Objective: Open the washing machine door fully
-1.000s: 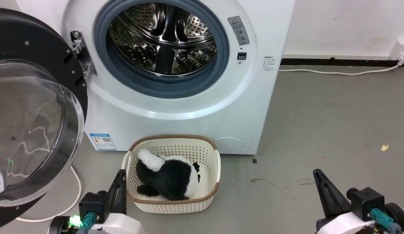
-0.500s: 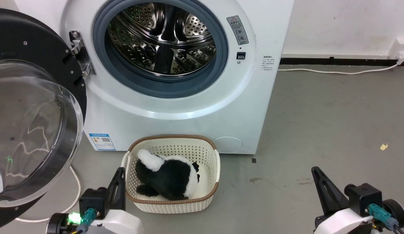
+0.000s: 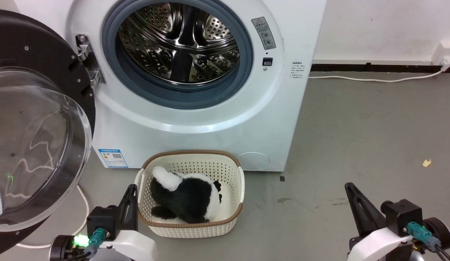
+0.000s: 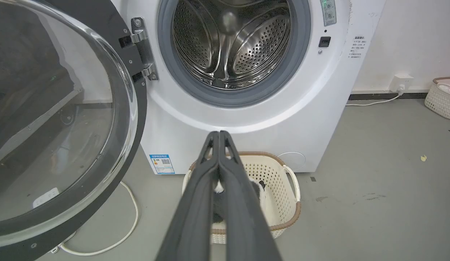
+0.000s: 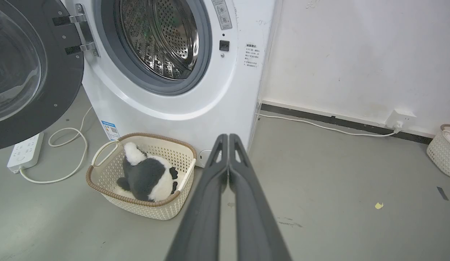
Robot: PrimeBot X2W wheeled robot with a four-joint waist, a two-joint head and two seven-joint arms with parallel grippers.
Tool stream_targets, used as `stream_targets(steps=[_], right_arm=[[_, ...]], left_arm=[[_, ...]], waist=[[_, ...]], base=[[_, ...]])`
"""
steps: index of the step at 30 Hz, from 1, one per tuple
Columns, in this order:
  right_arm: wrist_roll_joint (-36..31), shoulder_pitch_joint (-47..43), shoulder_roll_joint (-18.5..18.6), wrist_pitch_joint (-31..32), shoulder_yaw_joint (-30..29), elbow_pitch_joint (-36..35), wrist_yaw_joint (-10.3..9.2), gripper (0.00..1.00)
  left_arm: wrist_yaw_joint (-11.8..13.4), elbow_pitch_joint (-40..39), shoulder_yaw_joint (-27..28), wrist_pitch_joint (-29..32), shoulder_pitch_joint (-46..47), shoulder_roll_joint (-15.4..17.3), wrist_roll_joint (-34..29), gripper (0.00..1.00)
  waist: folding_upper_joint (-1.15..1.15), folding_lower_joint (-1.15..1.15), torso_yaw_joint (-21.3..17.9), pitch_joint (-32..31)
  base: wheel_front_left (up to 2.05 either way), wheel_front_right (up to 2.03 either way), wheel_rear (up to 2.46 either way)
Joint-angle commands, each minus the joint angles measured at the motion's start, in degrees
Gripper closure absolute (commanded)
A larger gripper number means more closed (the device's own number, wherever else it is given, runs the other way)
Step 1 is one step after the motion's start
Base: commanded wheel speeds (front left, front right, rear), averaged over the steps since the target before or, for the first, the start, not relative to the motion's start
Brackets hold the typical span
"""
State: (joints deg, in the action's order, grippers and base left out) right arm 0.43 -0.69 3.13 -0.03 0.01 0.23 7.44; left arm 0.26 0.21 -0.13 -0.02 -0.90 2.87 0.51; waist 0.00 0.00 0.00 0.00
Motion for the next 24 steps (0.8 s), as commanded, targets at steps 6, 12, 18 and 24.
stream_targets(steps=[6, 12, 18, 24], right_arm=[[-0.4, 0.7, -0.2, 0.0, 0.0, -0.2, 0.05, 1.00], [-0.4, 0.7, -0.2, 0.0, 0.0, -0.2, 0.05, 1.00], [-0.4, 0.7, -0.2, 0.0, 0.0, -0.2, 0.05, 1.00], [-0.4, 0.7, -0.2, 0.0, 0.0, -0.2, 0.05, 1.00]], left_arm=[[-0.3, -0.2, 0.1, 0.0, 0.9, 0.0, -0.5, 1.00], [-0.3, -0.2, 0.1, 0.0, 0.9, 0.0, -0.5, 1.00], [-0.3, -0.2, 0.1, 0.0, 0.9, 0.0, -0.5, 1.00], [-0.3, -0.2, 0.1, 0.0, 0.9, 0.0, -0.5, 1.00]], waist=[[0.00, 0.00, 0.0, 0.0], [0.00, 0.00, 0.0, 0.0], [0.00, 0.00, 0.0, 0.0], [0.00, 0.00, 0.0, 0.0]], base=[[0.00, 0.00, 0.00], [0.00, 0.00, 0.00], [0.00, 0.00, 0.00], [0.00, 0.00, 0.00]])
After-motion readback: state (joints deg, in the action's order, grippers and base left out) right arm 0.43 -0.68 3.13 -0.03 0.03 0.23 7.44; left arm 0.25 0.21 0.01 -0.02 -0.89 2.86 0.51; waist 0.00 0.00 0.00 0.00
